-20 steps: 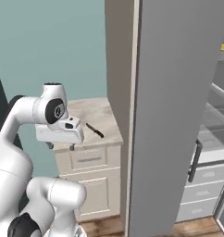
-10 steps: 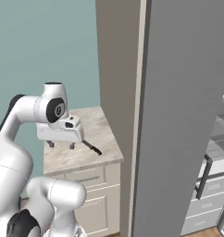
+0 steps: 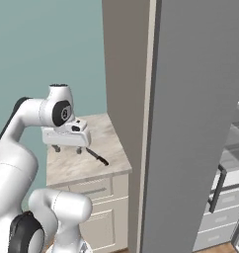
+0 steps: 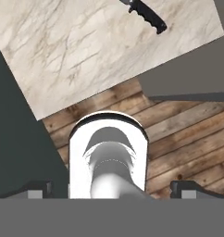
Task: Retrieve the butter from the fridge and place it on a plate on the dining table. Then retrieve the butter knife by the fridge and place it near the plate.
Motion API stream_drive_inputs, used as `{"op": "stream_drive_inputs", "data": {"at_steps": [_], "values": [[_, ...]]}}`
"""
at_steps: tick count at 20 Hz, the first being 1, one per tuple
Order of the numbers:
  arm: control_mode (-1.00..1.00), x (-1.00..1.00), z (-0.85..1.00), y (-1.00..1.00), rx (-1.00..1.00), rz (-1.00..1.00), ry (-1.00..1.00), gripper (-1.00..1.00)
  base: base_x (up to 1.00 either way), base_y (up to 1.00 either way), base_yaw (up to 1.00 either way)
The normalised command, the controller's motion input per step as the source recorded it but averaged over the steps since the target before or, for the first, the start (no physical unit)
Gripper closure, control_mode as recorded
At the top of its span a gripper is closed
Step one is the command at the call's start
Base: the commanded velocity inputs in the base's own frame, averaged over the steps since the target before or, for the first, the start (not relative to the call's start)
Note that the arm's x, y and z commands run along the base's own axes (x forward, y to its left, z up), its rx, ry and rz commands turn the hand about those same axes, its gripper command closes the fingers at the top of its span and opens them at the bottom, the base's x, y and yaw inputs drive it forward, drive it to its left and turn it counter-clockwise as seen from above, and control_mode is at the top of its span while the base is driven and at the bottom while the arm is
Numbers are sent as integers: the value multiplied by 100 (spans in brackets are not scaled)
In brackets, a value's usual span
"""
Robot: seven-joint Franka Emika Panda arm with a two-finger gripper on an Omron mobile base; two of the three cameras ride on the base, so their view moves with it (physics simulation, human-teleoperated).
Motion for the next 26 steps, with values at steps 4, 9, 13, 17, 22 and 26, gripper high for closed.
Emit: {"op": "stream_drive_inputs", "data": {"at_steps": [4,9,13,17,22,26], "values": [[-100,0,-6,0,0,10,-8,-100,0,0,0],[-100,-6,-55,-26,-18,10,-9,-100,0,0,0],[-100,-4,-60,-47,-18,25,0,-100,0,0,0],[-100,10,-12,-11,-3,27,1,-100,0,0,0],[-100,40,0,0,1,14,5,-100,0,0,0],[-100,45,0,0,2,12,7,-100,0,0,0]]}}
